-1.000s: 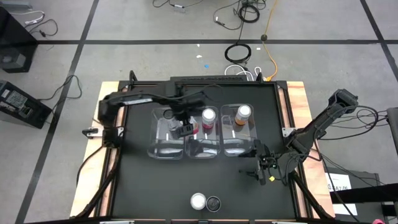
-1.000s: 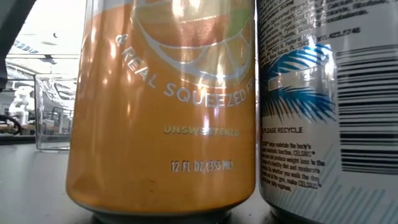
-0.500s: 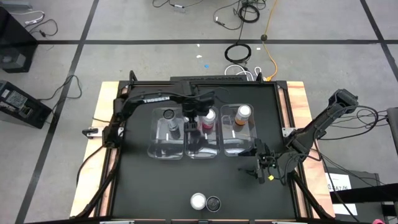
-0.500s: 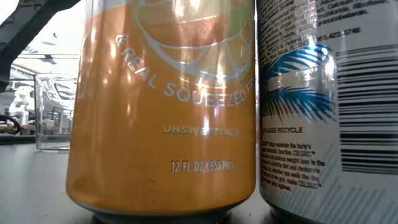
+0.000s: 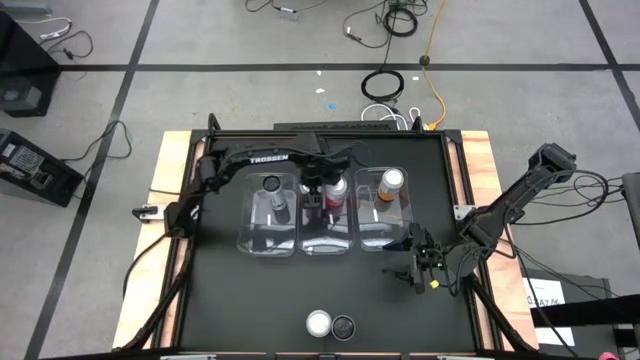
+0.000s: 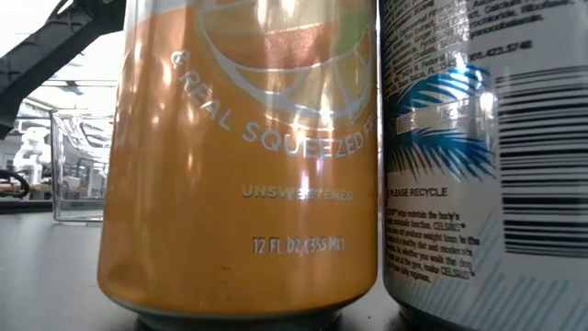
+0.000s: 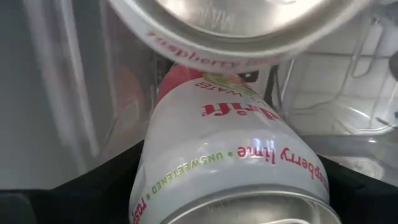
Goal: Sort soda cans
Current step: Put the pink soda can into the center transparent bin
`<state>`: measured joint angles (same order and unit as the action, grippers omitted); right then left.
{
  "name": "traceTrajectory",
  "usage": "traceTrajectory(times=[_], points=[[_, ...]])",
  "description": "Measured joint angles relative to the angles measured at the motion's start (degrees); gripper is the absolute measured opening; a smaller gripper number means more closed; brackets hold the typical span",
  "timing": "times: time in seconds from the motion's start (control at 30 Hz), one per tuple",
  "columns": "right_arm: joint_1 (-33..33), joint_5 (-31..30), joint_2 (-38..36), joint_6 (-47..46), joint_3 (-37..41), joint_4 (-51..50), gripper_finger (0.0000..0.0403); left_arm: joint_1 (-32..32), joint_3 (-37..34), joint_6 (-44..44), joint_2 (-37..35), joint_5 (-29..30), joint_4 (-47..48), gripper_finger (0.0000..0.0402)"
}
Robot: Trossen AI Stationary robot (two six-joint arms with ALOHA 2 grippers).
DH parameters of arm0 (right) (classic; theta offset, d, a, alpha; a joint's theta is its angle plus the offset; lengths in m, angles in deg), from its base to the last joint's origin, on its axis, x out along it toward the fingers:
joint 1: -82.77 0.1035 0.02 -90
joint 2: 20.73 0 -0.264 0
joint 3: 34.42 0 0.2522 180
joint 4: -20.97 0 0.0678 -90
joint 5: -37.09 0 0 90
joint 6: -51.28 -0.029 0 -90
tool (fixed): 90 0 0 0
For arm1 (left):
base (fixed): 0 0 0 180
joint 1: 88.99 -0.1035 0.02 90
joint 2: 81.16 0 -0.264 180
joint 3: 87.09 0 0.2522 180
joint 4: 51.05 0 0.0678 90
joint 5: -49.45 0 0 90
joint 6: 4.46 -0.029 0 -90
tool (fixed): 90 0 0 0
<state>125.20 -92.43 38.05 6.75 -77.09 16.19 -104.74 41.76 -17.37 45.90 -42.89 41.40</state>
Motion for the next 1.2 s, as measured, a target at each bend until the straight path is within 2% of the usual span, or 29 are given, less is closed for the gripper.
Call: traceTrajectory(times=[0.13, 0.43, 1.2], points=[[0.0, 0.0, 0.0, -0.3, 0.0, 0.0, 0.0341, 0.0, 0.0, 0.1, 1.0, 0.1, -0.2, 0.0321], [0.0, 0.1, 0.0, -0.3, 0.0, 0.1, 0.0341, 0.1, 0.0, 0.2, 0.9, 0.7, -3.5, 0.0359], [0.0, 0.5, 0.0, -0.3, 0.0, 0.2, 0.0341, 0.1, 0.0, 0.4, 0.9, 1.1, -2.5, 0.0364]])
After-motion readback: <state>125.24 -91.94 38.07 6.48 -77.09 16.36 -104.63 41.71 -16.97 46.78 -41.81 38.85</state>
